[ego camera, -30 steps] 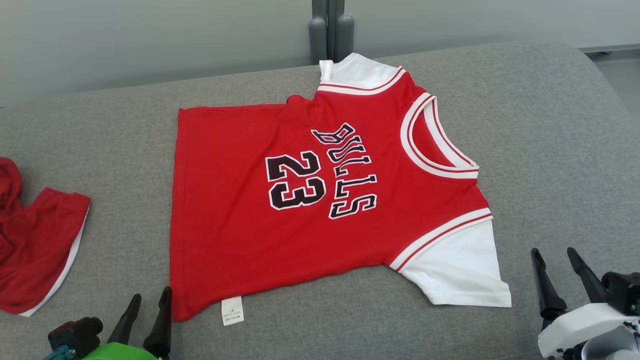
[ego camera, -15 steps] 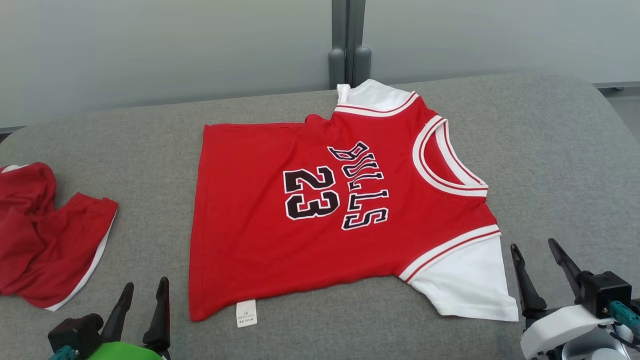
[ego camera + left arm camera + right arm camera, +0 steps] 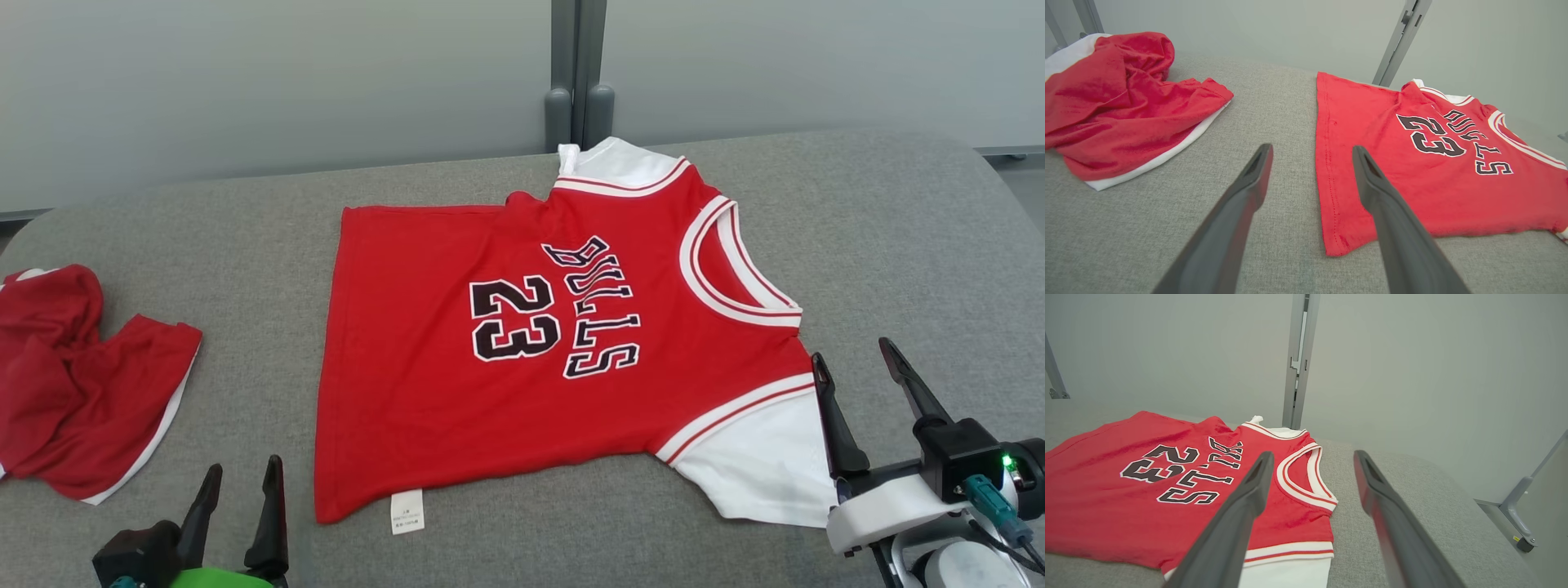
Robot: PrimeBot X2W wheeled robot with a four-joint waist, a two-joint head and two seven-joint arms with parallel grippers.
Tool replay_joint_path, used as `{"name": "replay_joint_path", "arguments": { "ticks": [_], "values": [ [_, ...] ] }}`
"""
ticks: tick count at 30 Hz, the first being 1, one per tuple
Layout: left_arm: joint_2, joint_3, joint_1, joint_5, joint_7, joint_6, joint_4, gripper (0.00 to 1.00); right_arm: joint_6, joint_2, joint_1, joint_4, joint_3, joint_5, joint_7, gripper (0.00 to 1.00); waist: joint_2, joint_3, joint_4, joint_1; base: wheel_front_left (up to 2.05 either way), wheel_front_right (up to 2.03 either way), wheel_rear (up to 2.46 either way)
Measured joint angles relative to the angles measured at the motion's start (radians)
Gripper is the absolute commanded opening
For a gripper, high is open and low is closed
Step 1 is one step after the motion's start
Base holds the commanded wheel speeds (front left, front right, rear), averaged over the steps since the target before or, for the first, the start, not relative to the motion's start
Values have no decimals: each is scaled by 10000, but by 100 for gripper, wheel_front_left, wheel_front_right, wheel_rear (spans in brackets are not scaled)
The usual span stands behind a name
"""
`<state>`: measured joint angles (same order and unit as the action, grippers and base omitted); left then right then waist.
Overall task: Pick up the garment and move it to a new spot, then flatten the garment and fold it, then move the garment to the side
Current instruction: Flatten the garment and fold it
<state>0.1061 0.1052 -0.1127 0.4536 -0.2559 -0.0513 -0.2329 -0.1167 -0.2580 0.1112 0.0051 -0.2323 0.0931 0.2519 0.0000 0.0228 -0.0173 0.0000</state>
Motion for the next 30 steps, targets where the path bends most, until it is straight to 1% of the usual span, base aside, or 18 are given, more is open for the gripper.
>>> {"name": "replay_joint_path", "arguments": {
  "ticks": [5, 8, 14, 24, 27, 30],
  "values": [
    [-222, -336, 41, -359, 0, 0, 240, 100, -73, 464, 9, -12, 337, -159, 0, 100, 0, 17, -2, 0, 0, 0, 0],
    [-257, -311, 56, -593, 0, -21, 259, 100, -75, 642, 91, 46, 458, -293, 0, 100, 0, 46, -17, 0, 0, 0, 0],
    [-359, -105, 57, -901, 0, -199, 222, 100, -82, 869, 525, 337, 719, -405, 0, 100, 0, 121, -46, 0, 0, 0, 0],
    [-522, -205, 91, -1001, 0, -372, 115, 100, -82, 1110, 611, 483, 1007, -489, 0, 100, 0, 315, -135, 0, 0, 0, 0],
    [-525, -295, 104, -1018, 0, -380, 102, 100, -82, 1239, 755, 1066, 1024, -359, 2, 100, 0, 334, -157, 0, 0, 0, 0],
    [-537, -316, 109, -1080, 0, -454, 90, 100, -63, 1346, 1266, 1755, 965, -184, 0, 100, 0, 339, -161, 1, 0, 0, 0]
  ]
}}
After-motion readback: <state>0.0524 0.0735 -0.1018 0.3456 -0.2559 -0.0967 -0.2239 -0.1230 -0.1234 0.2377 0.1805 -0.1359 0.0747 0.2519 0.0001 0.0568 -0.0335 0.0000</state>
